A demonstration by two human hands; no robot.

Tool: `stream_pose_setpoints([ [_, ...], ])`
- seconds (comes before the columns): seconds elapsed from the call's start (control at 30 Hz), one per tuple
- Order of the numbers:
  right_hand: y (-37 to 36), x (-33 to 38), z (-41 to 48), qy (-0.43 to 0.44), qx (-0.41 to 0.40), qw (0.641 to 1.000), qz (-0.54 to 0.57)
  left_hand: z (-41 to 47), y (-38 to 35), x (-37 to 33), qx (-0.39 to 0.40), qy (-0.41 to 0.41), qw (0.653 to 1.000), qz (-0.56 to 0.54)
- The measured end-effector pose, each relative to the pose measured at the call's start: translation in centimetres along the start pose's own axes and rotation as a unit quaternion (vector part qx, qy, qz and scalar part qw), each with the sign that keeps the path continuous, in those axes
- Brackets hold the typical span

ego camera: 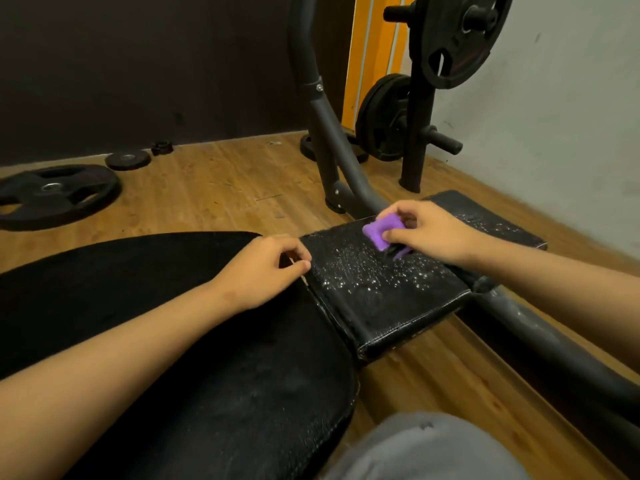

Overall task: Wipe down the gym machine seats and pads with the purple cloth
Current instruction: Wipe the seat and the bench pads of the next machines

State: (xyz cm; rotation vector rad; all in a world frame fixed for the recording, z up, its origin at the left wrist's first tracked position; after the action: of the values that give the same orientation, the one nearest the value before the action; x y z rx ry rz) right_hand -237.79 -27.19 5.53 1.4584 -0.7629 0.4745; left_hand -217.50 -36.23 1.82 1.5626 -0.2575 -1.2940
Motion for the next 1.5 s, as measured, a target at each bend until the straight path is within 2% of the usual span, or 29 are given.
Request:
stream_pose_setpoints([
  [0.17,-5.3,0.6,-6.0,0.042,0.074,0.996,0.026,-4.1,-1.3,-2.7,0.012,-0.011,1.000,0.006],
  [0.47,-8.4,-0.6,-9.2,0.113,0.045,0.993,0.005,-8.7,-1.0,-2.5,0.011,0.048,0.998,0.039],
  [0.67,-11.5,3.0,-7.6,0.185,0.055,0.981,-0.031,-8.2,0.5,-1.6,-0.003,0.075,0.993,0.089],
  [0.83,-14.9,6.6,-7.7,0.283,0.157,0.943,-0.073,-8.0,0.2,-1.1,0.003,0.061,0.992,0.107],
  [0.9,-14.1,5.8,-8.3,0.276,0.161,0.945,-0.068,-7.7,0.1,-1.2,0.006,0.050,0.992,0.111],
  [1.03,-11.3,0.4,-10.7,0.208,0.055,0.976,0.026,-6.7,-1.0,-2.2,0.013,0.003,0.994,0.112],
  [1.27,-12.5,-3.7,-11.5,0.119,-0.087,0.986,0.077,-4.7,-4.8,-3.4,0.041,-0.061,0.991,0.108],
  [1.33,-12.8,-4.2,-11.6,0.115,-0.075,0.983,0.121,-3.8,-5.0,-3.6,0.036,-0.059,0.992,0.103],
  [1.43,-12.8,-4.2,-12.3,0.121,-0.014,0.975,0.186,-2.2,-4.8,-3.4,0.023,-0.050,0.993,0.102],
  [1.5,-11.2,-4.0,-12.0,0.131,-0.023,0.970,0.206,-0.9,-4.9,-3.3,0.020,-0.043,0.993,0.106],
])
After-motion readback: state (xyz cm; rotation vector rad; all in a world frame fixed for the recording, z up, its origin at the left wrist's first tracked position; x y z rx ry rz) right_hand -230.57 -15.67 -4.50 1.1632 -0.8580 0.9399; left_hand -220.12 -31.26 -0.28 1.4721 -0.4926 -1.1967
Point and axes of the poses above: each hand's wrist, its own z-axis towards the middle knuckle, its own y-axis out of the back of the hand, x = y × z, the point moved 7 cm from there along z, towards the middle knuckle, and after that the axes turned 5 degrees about x, right-handed, at the moved point
